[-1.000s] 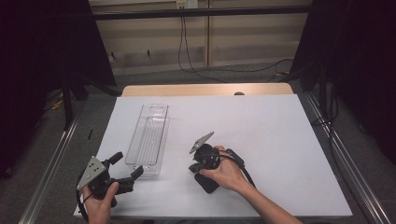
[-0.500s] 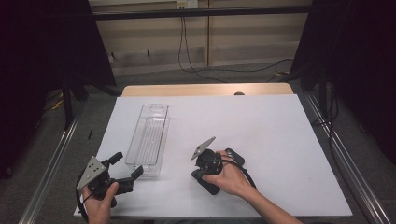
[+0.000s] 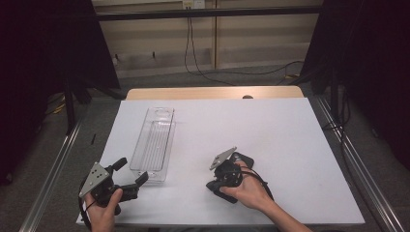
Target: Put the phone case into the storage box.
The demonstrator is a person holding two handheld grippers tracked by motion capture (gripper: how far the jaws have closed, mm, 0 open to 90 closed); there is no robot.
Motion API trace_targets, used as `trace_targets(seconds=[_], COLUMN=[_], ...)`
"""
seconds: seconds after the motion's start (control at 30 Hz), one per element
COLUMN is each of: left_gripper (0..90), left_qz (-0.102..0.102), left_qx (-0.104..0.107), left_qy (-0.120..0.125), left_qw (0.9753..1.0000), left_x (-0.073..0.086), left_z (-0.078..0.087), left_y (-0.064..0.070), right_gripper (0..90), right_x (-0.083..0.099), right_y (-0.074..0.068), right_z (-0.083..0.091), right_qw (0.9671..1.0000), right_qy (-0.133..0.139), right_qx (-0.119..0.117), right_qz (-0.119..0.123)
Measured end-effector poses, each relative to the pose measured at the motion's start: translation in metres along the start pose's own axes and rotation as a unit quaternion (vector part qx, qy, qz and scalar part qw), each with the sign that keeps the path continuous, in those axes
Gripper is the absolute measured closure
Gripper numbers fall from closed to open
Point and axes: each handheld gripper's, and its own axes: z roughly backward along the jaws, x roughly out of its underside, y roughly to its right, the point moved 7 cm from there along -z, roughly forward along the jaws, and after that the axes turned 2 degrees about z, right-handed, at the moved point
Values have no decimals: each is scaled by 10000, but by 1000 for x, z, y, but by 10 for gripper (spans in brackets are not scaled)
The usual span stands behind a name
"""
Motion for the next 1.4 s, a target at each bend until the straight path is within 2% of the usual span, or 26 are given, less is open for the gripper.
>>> trace_targets(seconds=[0.3, 0.6, 0.7, 0.83, 0.97, 1.13, 1.4], left_gripper=[30, 30, 30, 30, 30, 30, 30], left_qz=[1, -11, -5, 1, -16, 2, -45], left_qx=[-3, -5, -21, -28, -20, -34, -31], left_qy=[9, 1, 12, 7, 10, 10, -22], left_qw=[10000, 10000, 10000, 10000, 10000, 10000, 10000], left_x=[0, 0, 0, 0, 0, 0, 0], left_z=[0, 0, 0, 0, 0, -1, -2], left_y=[0, 0, 1, 0, 0, 0, 1], right_gripper=[900, 900, 900, 900, 900, 900, 900], right_x=[13, 29, 31, 33, 36, 44, 53], right_y=[4, 11, 13, 14, 14, 17, 19], right_z=[10, 23, 25, 27, 29, 35, 42], right_qw=[10000, 9992, 9989, 9991, 9993, 9984, 9977], right_qy=[16, 96, 45, 55, 29, 148, 289], right_qx=[-14, -32, -44, -4, 135, 132, 196], right_qz=[-64, -383, -465, -410, -339, -524, -581])
